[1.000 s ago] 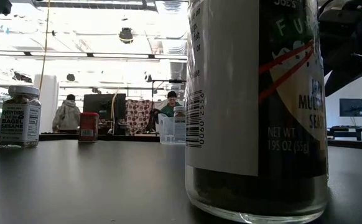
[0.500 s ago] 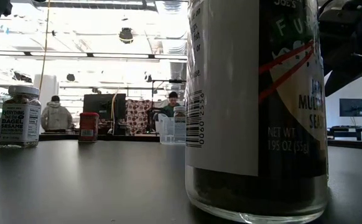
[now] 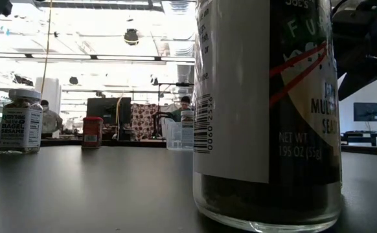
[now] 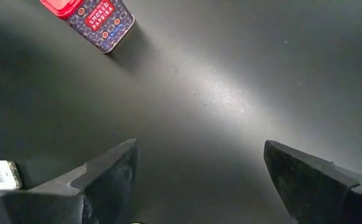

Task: Sort spices by type
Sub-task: Put the top brown spice bottle into the black bin

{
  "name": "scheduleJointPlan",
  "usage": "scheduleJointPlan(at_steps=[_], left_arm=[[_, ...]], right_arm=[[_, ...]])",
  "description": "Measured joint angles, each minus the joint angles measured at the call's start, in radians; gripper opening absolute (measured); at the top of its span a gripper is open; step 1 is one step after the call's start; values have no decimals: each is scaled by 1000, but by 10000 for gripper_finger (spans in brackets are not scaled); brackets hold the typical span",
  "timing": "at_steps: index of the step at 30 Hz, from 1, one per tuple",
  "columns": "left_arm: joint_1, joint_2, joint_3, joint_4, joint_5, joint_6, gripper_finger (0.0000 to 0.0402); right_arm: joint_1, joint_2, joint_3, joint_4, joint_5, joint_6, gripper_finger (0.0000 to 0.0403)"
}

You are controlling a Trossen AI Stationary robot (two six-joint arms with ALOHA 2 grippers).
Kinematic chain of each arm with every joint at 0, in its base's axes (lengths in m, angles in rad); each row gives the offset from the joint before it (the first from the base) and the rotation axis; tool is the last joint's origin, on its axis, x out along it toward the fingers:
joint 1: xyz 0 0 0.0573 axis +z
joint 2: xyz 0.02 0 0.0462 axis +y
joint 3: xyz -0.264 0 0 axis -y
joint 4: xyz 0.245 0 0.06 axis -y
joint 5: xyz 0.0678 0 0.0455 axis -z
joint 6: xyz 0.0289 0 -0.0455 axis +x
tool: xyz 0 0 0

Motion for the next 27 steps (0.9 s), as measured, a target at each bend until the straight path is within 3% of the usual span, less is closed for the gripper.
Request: scheduleJointPlan(at_steps=[9,18,27], left_arm=[[0,0,0,0,6,-1,276],[0,1,-2,-1,12,-3,326],[0,1,7,0,11,-40,333]], right_arm=[[0,0,0,0,0,0,372],[0,0,0,-5,0,-7,372],[0,0,0,-5,0,-8,372]])
